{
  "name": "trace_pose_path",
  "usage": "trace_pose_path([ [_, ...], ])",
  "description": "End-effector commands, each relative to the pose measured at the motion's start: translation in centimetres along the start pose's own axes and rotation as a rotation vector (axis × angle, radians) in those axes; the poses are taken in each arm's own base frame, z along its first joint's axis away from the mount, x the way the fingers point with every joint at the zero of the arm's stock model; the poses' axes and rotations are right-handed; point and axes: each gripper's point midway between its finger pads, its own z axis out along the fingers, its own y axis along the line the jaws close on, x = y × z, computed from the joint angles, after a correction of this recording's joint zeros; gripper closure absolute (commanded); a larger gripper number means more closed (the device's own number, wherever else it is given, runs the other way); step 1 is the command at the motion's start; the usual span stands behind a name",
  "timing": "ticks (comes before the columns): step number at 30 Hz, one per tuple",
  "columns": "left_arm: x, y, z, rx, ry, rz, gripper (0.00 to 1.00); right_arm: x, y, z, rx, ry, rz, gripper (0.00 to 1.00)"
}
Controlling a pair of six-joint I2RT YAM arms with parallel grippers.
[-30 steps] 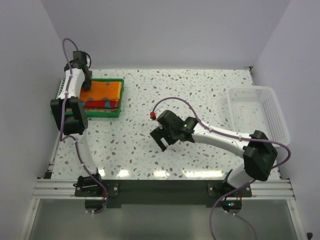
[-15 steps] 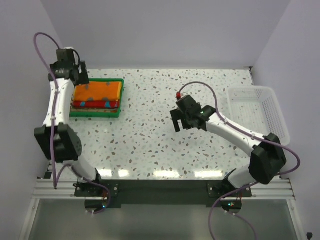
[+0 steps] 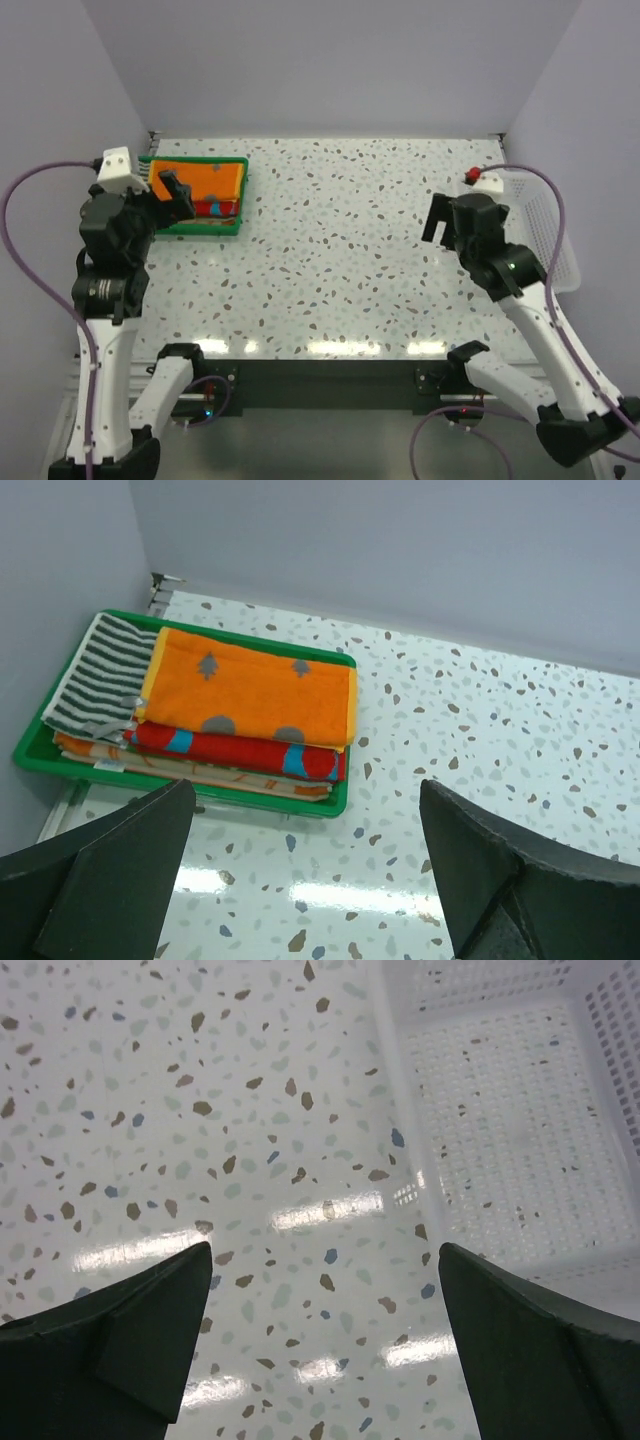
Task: Fold and stack the towels
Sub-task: Neatly place the folded towel into the bin
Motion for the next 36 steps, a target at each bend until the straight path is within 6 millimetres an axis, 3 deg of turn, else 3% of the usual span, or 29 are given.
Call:
trace_pose_path([
  [1, -1.1, 1.0, -4.4, -0.047, -0.107, -0.073, 0.00, -0.6, -3.0, -2.9, 0.043, -0.095, 0.039, 0.01],
  [2, -0.7, 1.5, -5.3, -0.072, -0.108, -0.081, 0.00, -1.0, -3.7, -4.5, 0.020, -0.146, 0.066, 0.01],
  [4, -0.8, 3.1, -7.6, -0.151, -0.145, -0.112, 0.00, -0.7, -4.2, -5.5, -0.004, -0.177, 0.069, 0.01],
  [5, 0.2, 3.8, -8.1, -0.188, -0.113, -0.114, 0.00, -1.1, -4.9, -6.9, -0.022, -0.232, 0.098, 0.01],
  [7, 1.0, 4.3, -8.7, -0.216, -0.105, -0.117, 0.00, -1.0, -5.8, -7.8, -0.025, -0.274, 0.098, 0.01],
  [16, 2.9, 4.0, -8.2, -0.194, -0.076, -0.110, 0.00, -0.2, -9.5, -11.5, -0.031, -0.479, 0.097, 0.01],
  [24, 3.5, 2.7, -7.0, -0.125, -0.054, -0.105, 0.00, 1.1, -10.5, -11.8, -0.034, -0.528, 0.140, 0.01],
  [36, 4.7, 2.5, -6.5, -0.103, -0.037, -0.084, 0.00, 0.8, -10.3, -11.7, -0.034, -0.544, 0.121, 0.01],
])
